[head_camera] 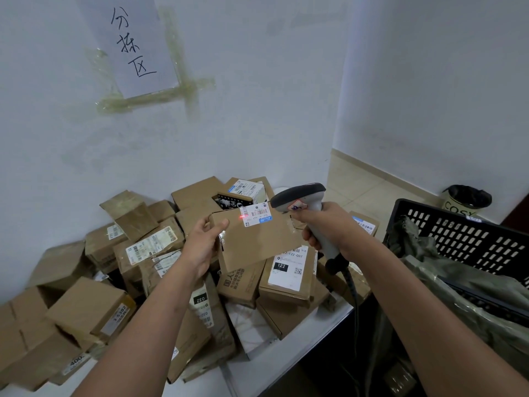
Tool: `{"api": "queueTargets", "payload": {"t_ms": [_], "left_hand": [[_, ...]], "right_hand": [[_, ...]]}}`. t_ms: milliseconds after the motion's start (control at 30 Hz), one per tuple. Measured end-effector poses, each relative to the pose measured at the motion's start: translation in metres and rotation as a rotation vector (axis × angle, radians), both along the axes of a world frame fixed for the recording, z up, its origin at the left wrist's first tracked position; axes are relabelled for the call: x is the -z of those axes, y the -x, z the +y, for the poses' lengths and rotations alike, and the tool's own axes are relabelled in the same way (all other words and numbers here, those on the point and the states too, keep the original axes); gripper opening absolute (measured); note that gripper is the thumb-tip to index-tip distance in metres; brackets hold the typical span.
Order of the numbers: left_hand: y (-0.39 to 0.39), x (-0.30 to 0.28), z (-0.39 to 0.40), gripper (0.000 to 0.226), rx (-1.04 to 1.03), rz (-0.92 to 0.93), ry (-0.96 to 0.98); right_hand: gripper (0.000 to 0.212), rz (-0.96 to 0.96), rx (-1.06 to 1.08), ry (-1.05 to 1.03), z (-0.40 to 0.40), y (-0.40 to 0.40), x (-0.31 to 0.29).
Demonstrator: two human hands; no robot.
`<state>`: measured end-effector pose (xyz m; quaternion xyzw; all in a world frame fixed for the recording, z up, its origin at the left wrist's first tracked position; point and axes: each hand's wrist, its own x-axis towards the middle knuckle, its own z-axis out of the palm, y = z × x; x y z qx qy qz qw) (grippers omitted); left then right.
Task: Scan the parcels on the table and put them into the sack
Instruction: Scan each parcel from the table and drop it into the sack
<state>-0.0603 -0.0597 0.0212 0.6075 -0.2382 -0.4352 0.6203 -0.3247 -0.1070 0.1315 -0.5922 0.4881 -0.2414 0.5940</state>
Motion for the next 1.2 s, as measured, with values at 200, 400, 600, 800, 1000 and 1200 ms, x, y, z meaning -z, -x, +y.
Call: {"api": "queueTargets", "payload": {"t_ms": [200,400,600,800,1000,1200], "left_hand": [[-0.002,0.001,0.001,0.055,0.004,0.0,-0.007],[-0.004,0.001,0.004,0.056,0.005,0.016,-0.012],[0.004,-0.023,0.003,0.053,-0.028,-0.045,0.023],[0.047,-0.058,-0.02,0.033,0.175,-0.118,0.08],[0.118,-0.054,-0.045,0.024,0.522,-0.222,-0.018],[0.211,0.004,-0.044,0.027,0.775,-0.245,-0.243]], "right_hand": [[0.019,-0.017,0.02,-0.015,0.0,-0.002,0.0],[0.022,-0.059,0.066,-0.065,-0.004,0.002,0.013],[0.025,-0.196,0.259,-0.361,-0.011,0.031,0.057],[0.024,-0.318,0.488,-0.647,-0.001,0.087,0.114],[0.033,-0.342,0.761,-0.792,0.048,0.156,0.178],[0.036,-0.215,1.096,-0.831,0.098,0.226,0.234]]}}
